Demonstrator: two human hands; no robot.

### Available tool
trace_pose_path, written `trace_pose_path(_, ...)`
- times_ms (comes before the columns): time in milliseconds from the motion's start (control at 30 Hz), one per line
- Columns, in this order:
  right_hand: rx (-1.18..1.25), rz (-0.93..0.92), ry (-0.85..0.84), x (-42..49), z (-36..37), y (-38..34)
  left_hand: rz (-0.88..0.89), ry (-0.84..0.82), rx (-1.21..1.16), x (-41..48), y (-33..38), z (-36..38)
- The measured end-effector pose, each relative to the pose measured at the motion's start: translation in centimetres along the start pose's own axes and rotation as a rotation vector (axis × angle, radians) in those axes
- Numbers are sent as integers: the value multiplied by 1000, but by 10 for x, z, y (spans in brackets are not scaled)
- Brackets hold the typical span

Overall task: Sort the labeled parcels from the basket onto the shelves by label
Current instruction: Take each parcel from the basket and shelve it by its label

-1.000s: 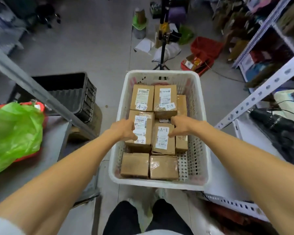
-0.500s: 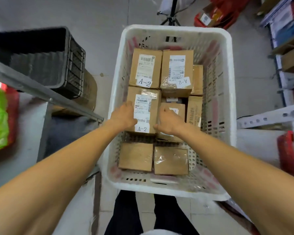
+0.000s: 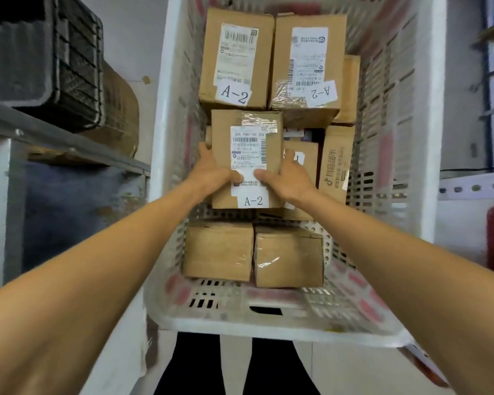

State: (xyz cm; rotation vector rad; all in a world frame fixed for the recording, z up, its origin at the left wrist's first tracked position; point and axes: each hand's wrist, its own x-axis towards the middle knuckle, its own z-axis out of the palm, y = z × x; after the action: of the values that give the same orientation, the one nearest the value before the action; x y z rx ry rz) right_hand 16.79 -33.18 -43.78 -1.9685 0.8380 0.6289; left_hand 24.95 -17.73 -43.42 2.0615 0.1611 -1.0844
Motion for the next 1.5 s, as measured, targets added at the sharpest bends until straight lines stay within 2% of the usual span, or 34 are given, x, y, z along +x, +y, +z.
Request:
trace_pose_path(67,119,23,-53,4,-1,3,-10,-57,-152,1,-7,3)
trace_pose_path(200,243,-17,-145,3,0,5,19,-101,-230,-6,-7,1)
trace_pose_path(333,269,-71,-98,-12,-16,0,45,-106,-243,-28,4,-4)
trace_pose_path(600,280,-234,-40,-85,-43,-12,288,-100,-156,-100,28,-12)
trace_pose_path(767,207,-356,65,-156,-78,-31,421,-158,-128,-155,59,-16)
trace_pose_path(967,58,-345,166,-250,-93,-43,525,-296,13,-212,80,-42)
trace_pose_path(1200,163,-332,358,-337,-65,-59,687,-388,119,-282,81,-70)
trace_pose_path(1500,246,-301,501,-420,-37,-29,774,-474,210,-352,63,-57)
